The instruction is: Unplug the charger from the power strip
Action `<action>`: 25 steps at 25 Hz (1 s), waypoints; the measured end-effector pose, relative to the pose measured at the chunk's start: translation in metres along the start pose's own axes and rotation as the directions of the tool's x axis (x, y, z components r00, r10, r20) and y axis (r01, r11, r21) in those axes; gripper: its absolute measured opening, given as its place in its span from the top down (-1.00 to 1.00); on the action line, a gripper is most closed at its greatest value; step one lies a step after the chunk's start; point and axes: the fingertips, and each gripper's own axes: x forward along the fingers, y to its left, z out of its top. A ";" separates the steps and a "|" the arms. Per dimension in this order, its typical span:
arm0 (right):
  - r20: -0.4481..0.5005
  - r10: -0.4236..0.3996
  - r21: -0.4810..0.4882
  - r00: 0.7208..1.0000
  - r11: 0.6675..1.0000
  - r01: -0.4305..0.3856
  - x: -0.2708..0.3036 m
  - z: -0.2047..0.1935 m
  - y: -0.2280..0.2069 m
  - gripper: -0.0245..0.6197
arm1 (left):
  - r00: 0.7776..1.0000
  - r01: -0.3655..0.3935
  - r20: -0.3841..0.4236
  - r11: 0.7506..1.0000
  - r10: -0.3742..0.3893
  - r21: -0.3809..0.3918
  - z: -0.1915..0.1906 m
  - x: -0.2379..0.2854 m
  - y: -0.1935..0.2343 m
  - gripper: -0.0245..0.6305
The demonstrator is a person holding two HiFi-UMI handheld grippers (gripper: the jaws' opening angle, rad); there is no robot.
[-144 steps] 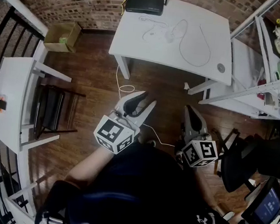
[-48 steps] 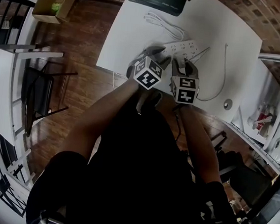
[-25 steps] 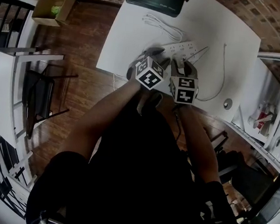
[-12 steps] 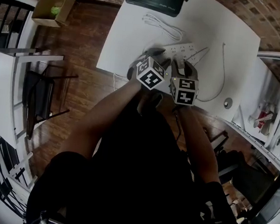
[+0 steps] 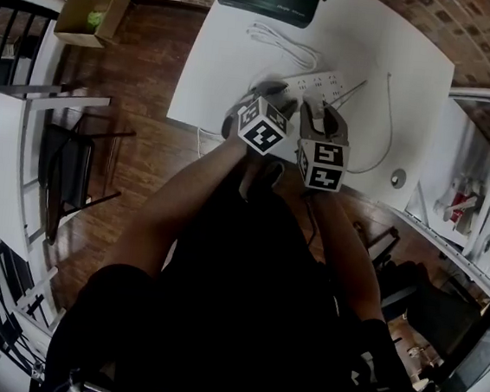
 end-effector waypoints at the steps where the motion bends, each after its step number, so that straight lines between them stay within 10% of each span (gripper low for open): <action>1: 0.003 0.006 0.020 1.000 1.000 -0.006 -0.002 0.001 -0.001 0.49 | 1.000 -0.003 0.001 1.000 0.003 -0.005 0.000 0.001 0.001 0.41; 19: 0.125 0.016 0.456 0.992 0.887 -0.072 -0.054 0.004 -0.042 0.49 | 0.988 0.059 0.151 0.977 -0.029 -0.203 0.043 -0.045 -0.011 0.41; 25: 0.160 -0.006 0.593 0.987 0.800 -0.091 -0.069 -0.005 -0.055 0.49 | 0.981 0.094 0.187 0.965 -0.048 -0.244 0.054 -0.069 -0.023 0.41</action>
